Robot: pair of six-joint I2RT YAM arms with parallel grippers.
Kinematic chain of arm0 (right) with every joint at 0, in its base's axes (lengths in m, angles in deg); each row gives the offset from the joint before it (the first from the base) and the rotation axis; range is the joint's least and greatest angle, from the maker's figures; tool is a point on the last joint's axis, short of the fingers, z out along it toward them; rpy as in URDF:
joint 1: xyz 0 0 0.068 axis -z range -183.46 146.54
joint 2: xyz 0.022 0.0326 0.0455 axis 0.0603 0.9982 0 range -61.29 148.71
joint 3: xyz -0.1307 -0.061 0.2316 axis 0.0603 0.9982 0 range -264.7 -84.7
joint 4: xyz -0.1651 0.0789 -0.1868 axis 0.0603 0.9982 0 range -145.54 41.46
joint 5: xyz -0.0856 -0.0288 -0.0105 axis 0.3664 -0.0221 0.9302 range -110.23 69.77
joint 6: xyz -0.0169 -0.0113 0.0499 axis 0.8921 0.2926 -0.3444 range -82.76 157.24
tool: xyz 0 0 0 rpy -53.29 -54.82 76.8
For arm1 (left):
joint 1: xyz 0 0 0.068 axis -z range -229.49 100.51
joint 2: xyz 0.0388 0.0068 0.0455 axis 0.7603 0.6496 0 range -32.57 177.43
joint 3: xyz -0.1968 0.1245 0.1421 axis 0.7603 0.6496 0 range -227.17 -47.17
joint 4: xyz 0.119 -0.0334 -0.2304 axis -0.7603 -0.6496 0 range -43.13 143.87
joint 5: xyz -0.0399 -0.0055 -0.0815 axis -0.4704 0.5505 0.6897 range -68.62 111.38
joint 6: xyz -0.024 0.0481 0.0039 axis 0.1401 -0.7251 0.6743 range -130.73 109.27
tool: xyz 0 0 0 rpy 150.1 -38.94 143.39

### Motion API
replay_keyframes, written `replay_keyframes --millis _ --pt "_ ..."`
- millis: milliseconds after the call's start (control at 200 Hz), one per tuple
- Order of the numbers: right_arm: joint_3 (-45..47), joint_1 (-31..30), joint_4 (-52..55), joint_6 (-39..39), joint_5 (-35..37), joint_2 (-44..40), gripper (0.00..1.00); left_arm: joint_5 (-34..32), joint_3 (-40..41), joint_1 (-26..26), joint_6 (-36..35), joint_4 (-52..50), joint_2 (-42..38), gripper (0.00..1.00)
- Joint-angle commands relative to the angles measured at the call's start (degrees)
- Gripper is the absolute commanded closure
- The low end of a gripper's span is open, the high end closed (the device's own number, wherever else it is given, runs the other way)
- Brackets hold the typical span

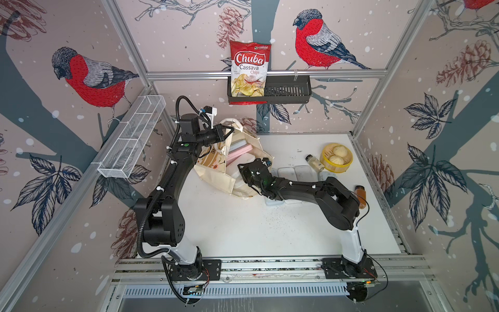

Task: Take out the pencil case from the canvas bag
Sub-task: Pick up the pencil case from the canvas bag.

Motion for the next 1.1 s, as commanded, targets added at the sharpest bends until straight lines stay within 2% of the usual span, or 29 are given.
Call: replay_keyframes --millis 0,235,370,610,926,1096 --pt "0.8 -0.6 -0.3 6.2 2.4 -3.0 0.81 1.1 -0.2 -0.4 0.9 4.2 -0.2 1.0" --pt "3.3 -0.8 1.5 11.0 1.9 -7.6 0.81 1.9 -0.2 -0.5 2.1 5.1 -0.3 1.0" --pt "4.6 -0.9 3.0 16.3 1.1 -11.4 0.82 2.6 0.2 -1.0 3.8 6.7 -0.6 1.0" --pt "5.0 -1.1 12.3 25.3 -0.4 -19.2 0.82 3.9 0.7 -1.4 7.8 10.5 -0.6 1.0" --pt "9.0 -2.0 23.4 30.2 -4.9 -33.7 0.82 4.7 -3.8 -1.5 15.4 14.6 1.9 1.0" --pt "12.6 -5.4 28.0 32.0 -7.8 -39.5 0.82 3.3 -6.2 -1.9 16.6 14.8 2.8 1.0"
